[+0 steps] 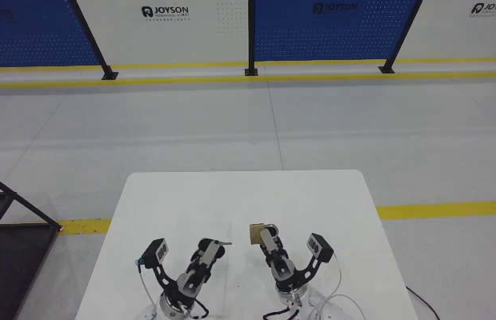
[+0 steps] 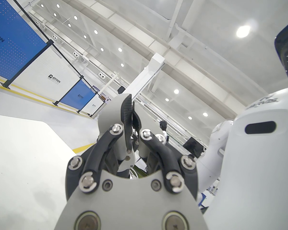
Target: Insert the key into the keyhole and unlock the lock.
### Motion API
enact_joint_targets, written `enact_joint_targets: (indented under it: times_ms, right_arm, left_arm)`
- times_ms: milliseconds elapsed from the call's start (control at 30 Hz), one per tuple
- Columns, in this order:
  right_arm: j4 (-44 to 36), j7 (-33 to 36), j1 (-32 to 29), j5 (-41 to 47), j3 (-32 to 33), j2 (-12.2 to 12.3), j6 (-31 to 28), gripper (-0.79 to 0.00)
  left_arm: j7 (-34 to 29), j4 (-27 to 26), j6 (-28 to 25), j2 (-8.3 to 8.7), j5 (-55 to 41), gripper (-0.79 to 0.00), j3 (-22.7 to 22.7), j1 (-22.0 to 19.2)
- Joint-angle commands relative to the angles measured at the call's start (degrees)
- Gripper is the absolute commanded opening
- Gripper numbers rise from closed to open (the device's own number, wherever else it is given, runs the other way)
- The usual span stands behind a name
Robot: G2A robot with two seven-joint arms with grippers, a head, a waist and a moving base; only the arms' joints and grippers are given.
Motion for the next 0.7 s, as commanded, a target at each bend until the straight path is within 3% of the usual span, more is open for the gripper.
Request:
enact_joint_targets:
  times_ms: [0, 667]
  right_arm:
    - [0.05, -0.01, -0.02, -0.04, 0.01, 0.00, 0.06, -0.785]
    - [0.05, -0.01, -0.02, -0.04, 0.01, 0.00, 0.06, -0.785]
  left_arm:
    - [0.08, 0.49, 0.03, -0.19, 0.32, -0.785, 0.49, -0.48]
    - [5.57, 1.51, 8.01, -2.62, 6.69, -0.785, 5.00, -3.22]
